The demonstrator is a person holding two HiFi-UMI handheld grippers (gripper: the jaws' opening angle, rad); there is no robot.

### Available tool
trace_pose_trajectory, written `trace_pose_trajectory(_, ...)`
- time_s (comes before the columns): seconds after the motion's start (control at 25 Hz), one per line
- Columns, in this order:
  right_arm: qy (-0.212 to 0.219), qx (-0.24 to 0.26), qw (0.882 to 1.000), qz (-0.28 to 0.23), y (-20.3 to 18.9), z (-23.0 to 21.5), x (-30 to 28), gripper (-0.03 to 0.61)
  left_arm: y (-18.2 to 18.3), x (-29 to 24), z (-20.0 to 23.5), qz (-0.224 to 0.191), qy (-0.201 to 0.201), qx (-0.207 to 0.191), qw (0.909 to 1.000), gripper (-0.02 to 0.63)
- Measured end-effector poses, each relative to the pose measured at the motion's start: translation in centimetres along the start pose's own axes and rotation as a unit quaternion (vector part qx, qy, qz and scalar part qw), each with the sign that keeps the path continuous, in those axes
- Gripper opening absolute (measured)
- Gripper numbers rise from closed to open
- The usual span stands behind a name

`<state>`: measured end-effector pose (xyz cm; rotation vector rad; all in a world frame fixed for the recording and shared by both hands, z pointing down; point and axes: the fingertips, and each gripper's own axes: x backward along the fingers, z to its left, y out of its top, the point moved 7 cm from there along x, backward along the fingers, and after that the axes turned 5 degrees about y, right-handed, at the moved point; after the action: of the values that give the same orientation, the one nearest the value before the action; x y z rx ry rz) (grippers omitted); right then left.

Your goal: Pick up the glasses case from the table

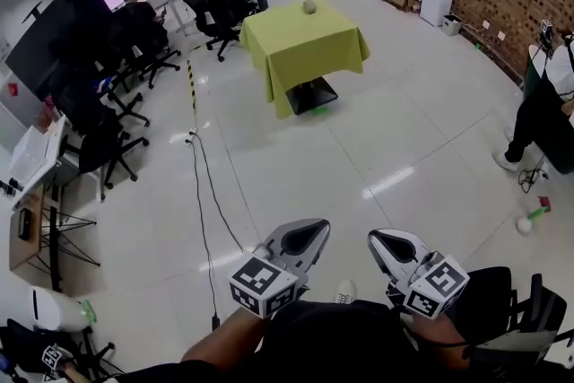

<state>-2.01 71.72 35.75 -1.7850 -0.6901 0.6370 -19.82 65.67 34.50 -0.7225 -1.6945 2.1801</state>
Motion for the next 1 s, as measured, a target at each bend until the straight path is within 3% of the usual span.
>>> trace_pose_trajectory(0.2,0.002,-0.009,1.0,0.003,0.2,-4.9,0.6,0.002,0.3,-4.7,0.2,0.006,0.026,0.01,0.9996,0.003)
trace_pose_trajectory(0.48,0.004,-0.034,0.999,0.017,0.1,-8.0,-2.0,0.002,-0.4,-6.2,3.8,0.044,0.052,0.039,0.9969,0.003)
trace_pose_trajectory(0.72,-0.007,-0.04,0.999,0.028,0.5,-11.8,-5.2,0.002,-0.7,-10.0,7.6,0.054,0.039,0.064,0.9957,0.003)
trace_pose_trajectory(1.0,-0.013,-0.009,0.999,0.047,4.0,-15.7,-10.6,0.002,3.1,-14.3,13.7,0.019,0.021,0.029,0.9992,0.003)
